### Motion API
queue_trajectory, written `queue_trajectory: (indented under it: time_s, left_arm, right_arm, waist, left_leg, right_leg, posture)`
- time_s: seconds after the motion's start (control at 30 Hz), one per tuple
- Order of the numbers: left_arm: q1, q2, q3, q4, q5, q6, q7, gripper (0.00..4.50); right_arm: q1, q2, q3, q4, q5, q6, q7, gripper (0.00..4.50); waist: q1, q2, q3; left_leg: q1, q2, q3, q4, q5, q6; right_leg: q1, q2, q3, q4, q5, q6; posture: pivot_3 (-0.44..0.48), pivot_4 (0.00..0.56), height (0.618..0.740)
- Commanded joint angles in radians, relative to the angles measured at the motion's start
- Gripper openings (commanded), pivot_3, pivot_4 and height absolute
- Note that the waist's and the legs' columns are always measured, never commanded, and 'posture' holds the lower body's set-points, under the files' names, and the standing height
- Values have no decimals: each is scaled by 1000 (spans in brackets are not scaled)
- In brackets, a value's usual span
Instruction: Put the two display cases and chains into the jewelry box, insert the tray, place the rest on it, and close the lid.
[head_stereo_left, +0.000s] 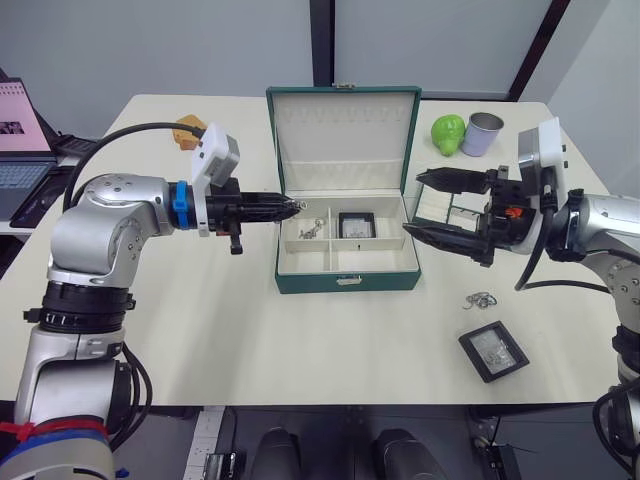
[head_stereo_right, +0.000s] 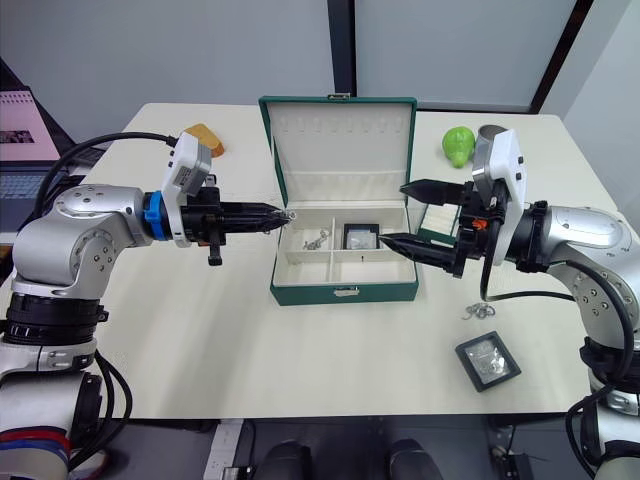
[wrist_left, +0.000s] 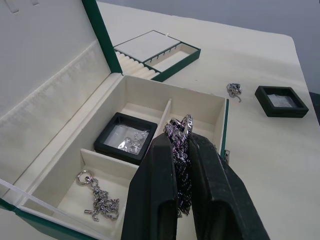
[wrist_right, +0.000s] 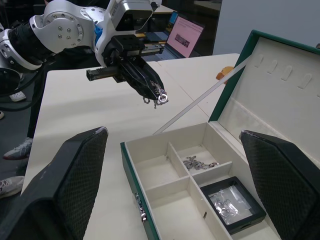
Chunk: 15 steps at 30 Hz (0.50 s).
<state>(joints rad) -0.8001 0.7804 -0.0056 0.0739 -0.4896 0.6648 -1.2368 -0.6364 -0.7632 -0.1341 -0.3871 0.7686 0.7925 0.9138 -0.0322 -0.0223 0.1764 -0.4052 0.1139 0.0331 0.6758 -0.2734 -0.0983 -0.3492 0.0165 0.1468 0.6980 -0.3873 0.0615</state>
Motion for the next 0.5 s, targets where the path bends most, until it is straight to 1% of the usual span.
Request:
queue_trajectory:
  time_s: [0.03,0.23,0.37,0.5]
  left_arm:
    - [-3,5,-5,-30,4,-20,-7,40]
    - [46,-9,-95,8,136,-169,10,40]
    - [72,-31,-124,26,182,-226,20,40]
    - [80,-47,-129,48,204,-258,20,40]
  right_arm:
    - [0,3,-15,-29,19,-16,-7,4500]
    - [4,4,-13,-27,14,-19,-8,4500]
    - [6,1,-15,-29,14,-18,-9,4500]
    - [11,-4,-19,-34,18,-15,-6,4500]
  waist:
    - [0,0,0]
    - [0,0,0]
    - [0,0,0]
    - [0,0,0]
  left_leg:
    - [0,0,0,0,0,0]
    - [0,0,0,0,0,0]
    - [0,0,0,0,0,0]
    - [0,0,0,0,0,0]
  right_leg:
    - [0,0,0,0,0,0]
    - [0,0,0,0,0,0]
    - [0,0,0,0,0,0]
    - [0,0,0,0,0,0]
  posture:
    - [0,150,740]
    - [0,150,740]
    - [0,150,740]
    - [0,150,740]
